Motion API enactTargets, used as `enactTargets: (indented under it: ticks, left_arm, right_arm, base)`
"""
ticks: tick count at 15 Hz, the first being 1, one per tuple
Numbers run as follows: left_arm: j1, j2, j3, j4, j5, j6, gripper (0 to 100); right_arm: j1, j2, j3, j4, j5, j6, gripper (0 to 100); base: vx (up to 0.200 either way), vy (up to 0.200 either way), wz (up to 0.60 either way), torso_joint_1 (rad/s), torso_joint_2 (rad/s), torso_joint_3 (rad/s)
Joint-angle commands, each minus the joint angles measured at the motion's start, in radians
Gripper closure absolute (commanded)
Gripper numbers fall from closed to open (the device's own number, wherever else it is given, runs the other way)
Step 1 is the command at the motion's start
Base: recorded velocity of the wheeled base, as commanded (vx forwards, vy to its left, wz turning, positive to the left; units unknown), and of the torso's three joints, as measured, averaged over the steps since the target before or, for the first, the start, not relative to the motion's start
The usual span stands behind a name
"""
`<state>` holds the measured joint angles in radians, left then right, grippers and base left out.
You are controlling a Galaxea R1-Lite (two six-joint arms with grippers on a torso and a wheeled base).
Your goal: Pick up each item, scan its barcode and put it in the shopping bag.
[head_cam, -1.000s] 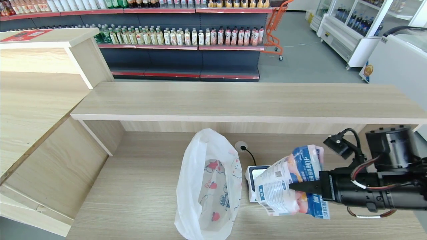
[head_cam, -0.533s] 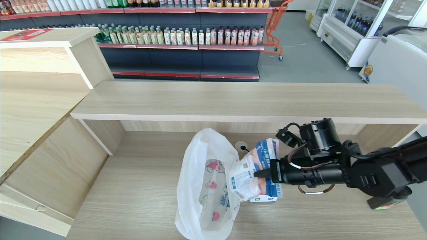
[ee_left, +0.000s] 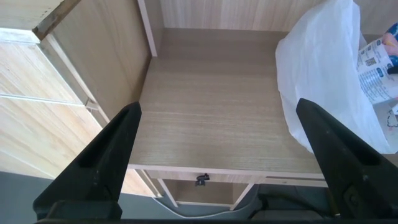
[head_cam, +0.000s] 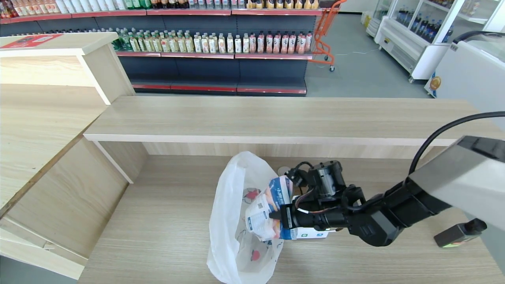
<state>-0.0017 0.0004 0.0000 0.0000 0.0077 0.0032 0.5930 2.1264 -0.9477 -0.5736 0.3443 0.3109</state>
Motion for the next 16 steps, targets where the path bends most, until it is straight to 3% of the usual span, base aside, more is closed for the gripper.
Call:
enactTargets:
  ticks: [1, 3, 4, 8, 13, 16]
  left_arm:
    - [0.000, 0.001, 0.000, 0.000, 0.002, 0.000, 0]
    - [0.000, 0.001, 0.000, 0.000, 0.000, 0.000, 0]
    - [0.000, 0.001, 0.000, 0.000, 0.000, 0.000, 0]
    - [0.000, 0.001, 0.000, 0.000, 0.002, 0.000, 0]
    - [0.000, 0.001, 0.000, 0.000, 0.000, 0.000, 0]
    - [0.000, 0.001, 0.000, 0.000, 0.002, 0.000, 0]
  right_arm:
    - [0.013, 0.081, -0.013, -0.014, -0.013, -0.047, 100]
    - [0.013, 0.093, -0.026, -0.042, -0.014, -0.050, 100]
    - [0.013, 0.096, -0.034, -0.042, -0.014, -0.050, 0]
    - [0.008, 0.035, -0.092, -0.046, -0.007, 0.043, 0]
    - [-0.065, -0.160, 0.073, -0.038, -0.005, 0.220, 0]
    - [-0.111, -0.428, 0.230, -0.003, 0.030, 0.240, 0]
  base:
    - [0.000, 0.000, 0.00, 0.000, 0.00, 0.000]
    - [0.000, 0.000, 0.00, 0.000, 0.00, 0.000]
    - [0.000, 0.000, 0.00, 0.000, 0.00, 0.000]
    - [0.000, 0.000, 0.00, 0.000, 0.00, 0.000]
    - [0.000, 0.000, 0.00, 0.000, 0.00, 0.000]
    - [0.000, 0.000, 0.00, 0.000, 0.00, 0.000]
